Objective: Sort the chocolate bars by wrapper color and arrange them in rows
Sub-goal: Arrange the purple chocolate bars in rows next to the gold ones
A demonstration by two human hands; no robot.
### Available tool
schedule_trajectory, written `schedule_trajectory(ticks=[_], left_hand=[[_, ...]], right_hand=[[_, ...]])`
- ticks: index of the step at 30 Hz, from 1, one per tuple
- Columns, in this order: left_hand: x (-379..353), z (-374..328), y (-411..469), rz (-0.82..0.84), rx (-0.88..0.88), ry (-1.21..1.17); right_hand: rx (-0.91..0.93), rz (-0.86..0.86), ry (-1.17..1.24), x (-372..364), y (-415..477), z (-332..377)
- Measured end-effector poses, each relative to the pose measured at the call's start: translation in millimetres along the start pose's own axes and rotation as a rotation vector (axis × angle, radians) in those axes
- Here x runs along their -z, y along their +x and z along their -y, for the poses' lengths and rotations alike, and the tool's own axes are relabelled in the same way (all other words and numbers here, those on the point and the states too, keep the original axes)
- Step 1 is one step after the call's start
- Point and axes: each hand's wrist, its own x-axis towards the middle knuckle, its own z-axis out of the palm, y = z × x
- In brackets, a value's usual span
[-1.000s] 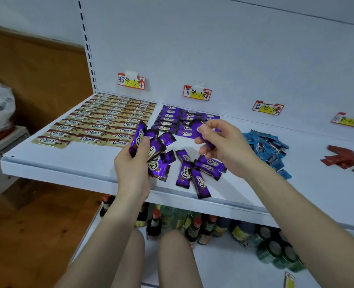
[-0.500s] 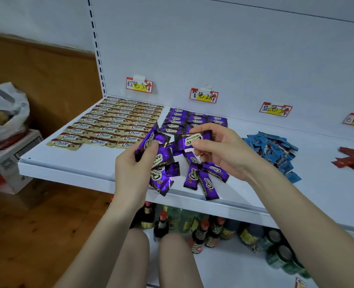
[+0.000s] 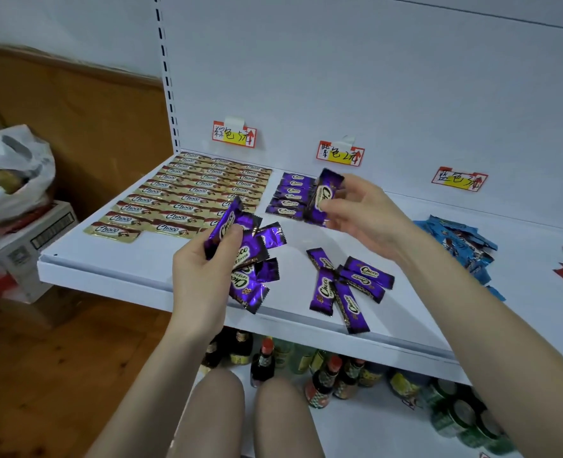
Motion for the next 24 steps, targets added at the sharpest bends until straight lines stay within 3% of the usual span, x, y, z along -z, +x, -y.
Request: schedule_trajectory(ticks=[3,9,16,24], left_hand=[[7,0,9,-0.033,0.021,-0.01],[17,2,18,-0.086,0.061,-0.024],[17,4,19,-0.089,0.065,-0.038],[11,5,17,-0.07,0.081,-0.059]], right_hand=[[0.035,0.051,-0.528,-3,28,-8],[0.1,0.297,-0.99,-19,62,-22],[0.353,0.155,-1.062,-17,50,-43],[0.319,0.114,-1.051,-21,48,-49]])
